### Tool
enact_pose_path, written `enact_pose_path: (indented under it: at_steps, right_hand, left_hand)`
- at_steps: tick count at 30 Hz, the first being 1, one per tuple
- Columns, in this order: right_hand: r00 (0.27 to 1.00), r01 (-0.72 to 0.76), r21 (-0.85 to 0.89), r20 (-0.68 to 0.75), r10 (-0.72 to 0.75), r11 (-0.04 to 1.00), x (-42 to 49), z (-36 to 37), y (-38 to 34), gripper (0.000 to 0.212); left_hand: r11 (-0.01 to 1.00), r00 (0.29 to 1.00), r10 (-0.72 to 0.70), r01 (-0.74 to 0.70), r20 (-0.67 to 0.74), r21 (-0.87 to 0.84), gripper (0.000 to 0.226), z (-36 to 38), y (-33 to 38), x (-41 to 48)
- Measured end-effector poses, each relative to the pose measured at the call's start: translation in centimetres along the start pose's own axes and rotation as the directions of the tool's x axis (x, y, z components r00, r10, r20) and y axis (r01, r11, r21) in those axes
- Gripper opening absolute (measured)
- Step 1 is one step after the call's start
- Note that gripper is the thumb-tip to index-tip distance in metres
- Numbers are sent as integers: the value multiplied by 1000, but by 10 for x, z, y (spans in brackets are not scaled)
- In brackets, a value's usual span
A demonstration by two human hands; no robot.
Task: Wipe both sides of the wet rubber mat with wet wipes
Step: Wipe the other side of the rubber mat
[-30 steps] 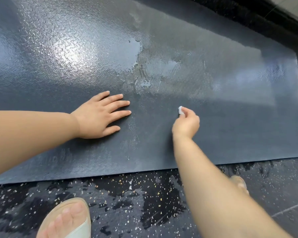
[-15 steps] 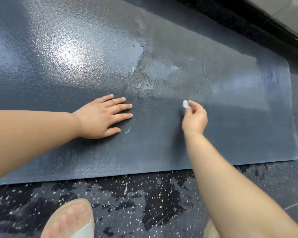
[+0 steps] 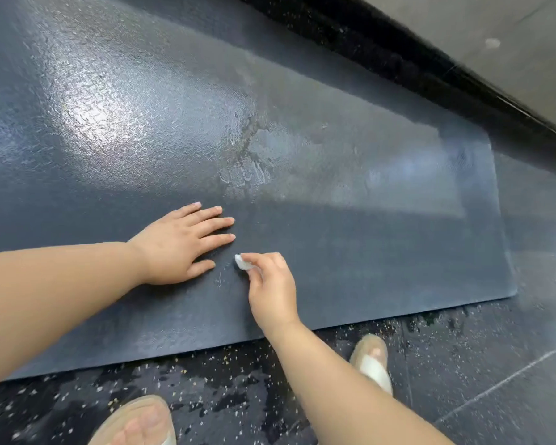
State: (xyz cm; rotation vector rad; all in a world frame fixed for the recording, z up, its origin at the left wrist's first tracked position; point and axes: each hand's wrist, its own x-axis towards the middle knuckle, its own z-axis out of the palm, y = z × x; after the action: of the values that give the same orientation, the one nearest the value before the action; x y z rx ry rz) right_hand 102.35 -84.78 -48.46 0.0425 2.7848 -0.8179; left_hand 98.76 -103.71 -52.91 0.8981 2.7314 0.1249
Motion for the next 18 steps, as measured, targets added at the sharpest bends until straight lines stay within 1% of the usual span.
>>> enact_pose_path:
  at_steps: [1, 3, 4, 6, 7, 9, 10, 12, 13, 14, 15, 16, 17, 18]
  right_hand:
    - [997, 3, 28, -79, -1, 1000, 10, -10, 0, 30]
    - [962, -71, 67, -258, 86, 995, 43, -33, 5, 33]
    - [937, -134, 83, -314, 153, 988, 63, -45, 12, 33]
    - [896, -246, 69, -364, 254, 967, 104, -67, 29, 34]
    - [882, -287, 61, -373, 288, 956, 123, -74, 36, 35]
    - [865, -329, 96, -369, 340, 940, 149, -85, 46, 35]
    - [870, -341, 105, -342, 356, 934, 158, -88, 50, 35]
    - [895, -372, 69, -238, 378, 926, 166, -84, 52, 36]
    - [900, -385, 49, -201, 387, 922, 164, -75, 51, 38]
    - [901, -383, 41, -203, 383, 923, 157, -62, 47, 39]
    - [903, -353, 36, -246, 351, 935, 146, -47, 41, 39]
    - [910, -289, 30, -302, 284, 957, 128, -29, 32, 38]
    - [923, -182, 29, -340, 181, 983, 108, -13, 21, 35]
    - [939, -50, 20, -339, 54, 999, 86, 2, 10, 32]
  left_hand:
    - [1000, 1000, 0, 0, 0, -9, 60, 0, -1, -1]
    - [999, 1000, -11, 11, -2, -40, 59, 3, 0, -1]
    - [998, 1000, -14, 14, -5, -65, 57, 4, 1, -2]
    - [988, 999, -29, 25, -27, -154, 52, -4, 2, -2]
    - [977, 997, -35, 19, -71, -211, 47, -11, 2, -2]
    - [970, 987, -26, -13, -159, -244, 37, -23, -5, -1]
    - [973, 978, -54, 6, -203, -229, 35, -25, -10, 0]
    - [984, 961, -121, 84, -248, -156, 31, -29, -15, 2]
    - [988, 959, -138, 114, -247, -108, 35, -30, -17, 4]
    - [989, 962, -145, 131, -231, -75, 45, -30, -19, 6]
    - [987, 962, -161, 151, -220, -60, 52, -30, -20, 8]
    - [982, 959, -187, 178, -212, -59, 55, -31, -20, 11]
    - [975, 955, -219, 208, -200, -73, 57, -32, -20, 14]
    - [968, 949, -247, 233, -194, -92, 57, -32, -19, 17]
